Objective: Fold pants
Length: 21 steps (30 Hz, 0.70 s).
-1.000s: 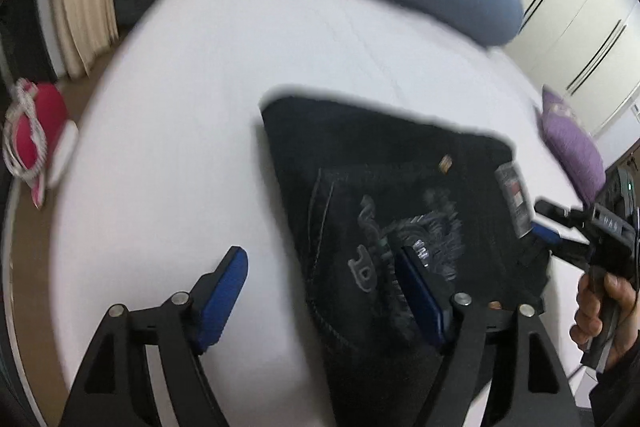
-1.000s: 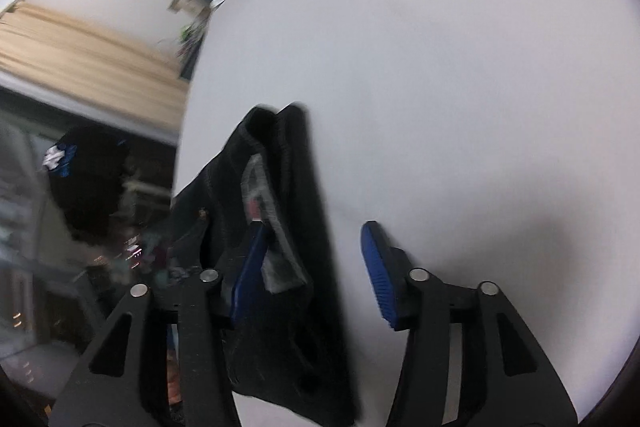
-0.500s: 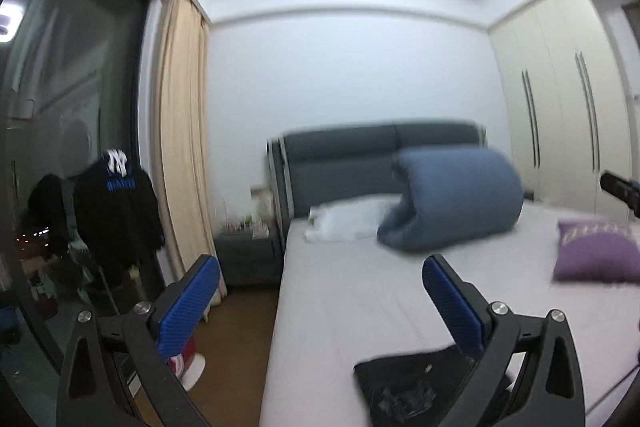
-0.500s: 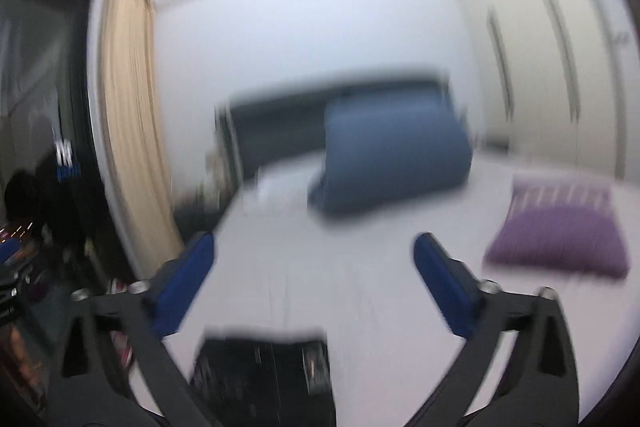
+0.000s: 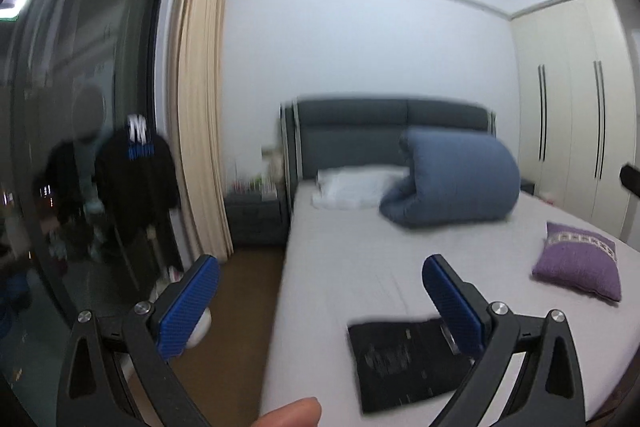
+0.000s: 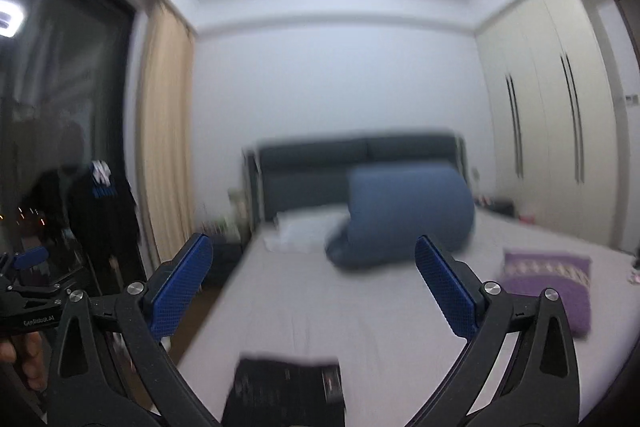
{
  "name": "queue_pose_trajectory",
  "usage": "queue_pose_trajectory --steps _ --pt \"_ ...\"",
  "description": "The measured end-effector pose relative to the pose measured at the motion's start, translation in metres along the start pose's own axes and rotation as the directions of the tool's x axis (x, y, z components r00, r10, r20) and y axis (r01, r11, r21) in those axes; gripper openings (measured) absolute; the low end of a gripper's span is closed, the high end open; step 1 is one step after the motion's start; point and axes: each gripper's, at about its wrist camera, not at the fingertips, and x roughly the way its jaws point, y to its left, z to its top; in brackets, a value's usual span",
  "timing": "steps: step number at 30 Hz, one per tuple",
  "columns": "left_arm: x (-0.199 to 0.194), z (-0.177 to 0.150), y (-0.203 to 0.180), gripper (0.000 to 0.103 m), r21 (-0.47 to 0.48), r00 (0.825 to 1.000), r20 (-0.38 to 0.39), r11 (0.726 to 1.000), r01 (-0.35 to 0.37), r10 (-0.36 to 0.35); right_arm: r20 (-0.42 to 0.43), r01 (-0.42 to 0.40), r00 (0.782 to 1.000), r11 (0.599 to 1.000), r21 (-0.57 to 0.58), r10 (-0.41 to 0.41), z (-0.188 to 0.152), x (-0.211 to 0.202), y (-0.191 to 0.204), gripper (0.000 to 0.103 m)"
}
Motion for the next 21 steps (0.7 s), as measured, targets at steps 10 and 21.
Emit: queue_pose_trajectory --steps 10,21 --pt "0.052 -0.08 -0.017 0.103 -0.038 0.939 -0.34 0.999 0.037 -0.047 -0.432 0.055 0.902 0.994 0.096 -0.008 -0.099 0.081 0.011 0.103" --pt "0.069 -0.111 -0.036 0.103 -0.026 0.909 -0.411 0.998 0.058 -0.063 -0.506 0.075 0.862 0.995 0.063 -0.033 -0.18 0.125 0.005 0.103"
